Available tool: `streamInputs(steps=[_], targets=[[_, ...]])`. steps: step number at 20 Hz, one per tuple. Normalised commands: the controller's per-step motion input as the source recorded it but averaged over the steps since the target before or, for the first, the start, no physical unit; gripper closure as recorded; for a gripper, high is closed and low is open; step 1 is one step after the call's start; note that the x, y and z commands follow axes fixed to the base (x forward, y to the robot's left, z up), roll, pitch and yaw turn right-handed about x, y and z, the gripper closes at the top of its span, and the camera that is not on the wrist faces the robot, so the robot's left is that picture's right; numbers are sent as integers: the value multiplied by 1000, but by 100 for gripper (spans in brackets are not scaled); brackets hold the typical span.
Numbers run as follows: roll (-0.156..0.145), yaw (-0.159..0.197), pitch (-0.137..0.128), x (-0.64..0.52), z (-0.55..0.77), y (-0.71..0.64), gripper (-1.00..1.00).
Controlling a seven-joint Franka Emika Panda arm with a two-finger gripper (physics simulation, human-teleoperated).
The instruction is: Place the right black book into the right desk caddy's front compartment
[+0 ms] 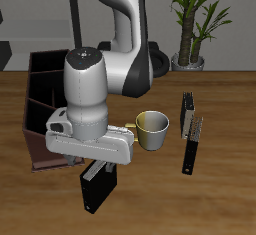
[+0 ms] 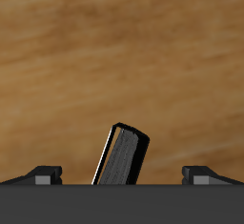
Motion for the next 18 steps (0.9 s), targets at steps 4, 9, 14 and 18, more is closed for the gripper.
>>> streamInputs(steps=[4, 9, 14, 18], targets=[[-19, -31, -23, 22, -22, 6, -100], [1, -11, -11, 36, -102, 22, -100], [0, -1, 12, 19, -195, 42, -100], [-9, -25, 24, 18, -213, -49, -100]])
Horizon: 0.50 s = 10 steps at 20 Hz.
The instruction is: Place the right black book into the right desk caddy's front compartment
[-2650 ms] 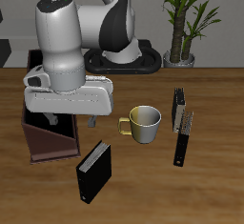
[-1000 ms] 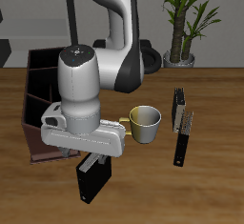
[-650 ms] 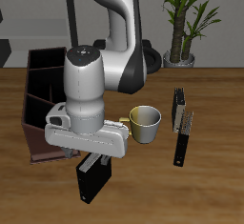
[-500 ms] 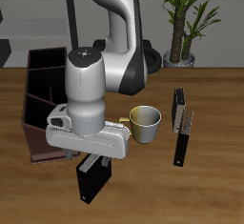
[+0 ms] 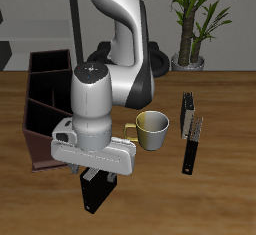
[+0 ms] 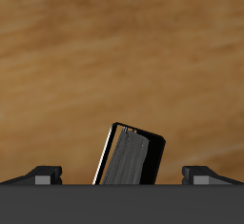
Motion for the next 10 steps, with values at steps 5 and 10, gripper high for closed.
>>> streamInputs(steps=[5, 10], targets=[[0, -8, 26, 11, -181, -17, -100], [-9, -7, 13, 1, -115, -32, 100]])
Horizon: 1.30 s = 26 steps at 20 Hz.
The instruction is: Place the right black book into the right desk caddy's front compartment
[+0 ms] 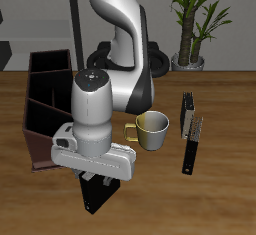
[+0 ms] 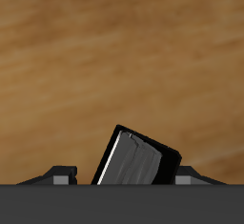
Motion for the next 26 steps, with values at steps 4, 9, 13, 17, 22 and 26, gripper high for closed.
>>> streamInputs(steps=[4, 9, 13, 17, 22, 26], targets=[[-11, -6, -2, -60, 46, -58, 100], [16, 36, -56, -158, 393, 77, 100], [-12, 49, -61, -203, 586, 29, 100], [-11, 53, -62, -271, 678, 27, 100], [-16, 64, -52, -392, 808, 48, 100], [5, 64, -29, -408, 624, 143, 100]])
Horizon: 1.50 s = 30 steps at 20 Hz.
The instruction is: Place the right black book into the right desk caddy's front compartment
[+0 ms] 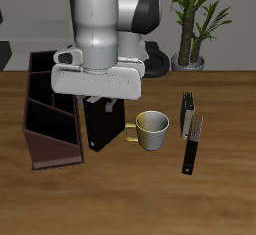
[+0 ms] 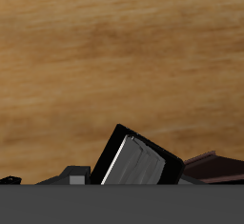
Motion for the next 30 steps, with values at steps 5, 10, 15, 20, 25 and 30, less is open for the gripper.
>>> streamInputs(steps=[5, 10, 15, 20, 25, 30], targets=[[38, 77, -20, -584, 489, 257, 100], [8, 79, -11, -554, 381, 168, 100], [-26, 70, -3, -509, 261, 107, 100], [-3, 91, -21, -652, 184, 212, 100], [-24, 91, -3, -403, 54, 60, 100], [-60, 112, 24, -448, -45, -73, 100]])
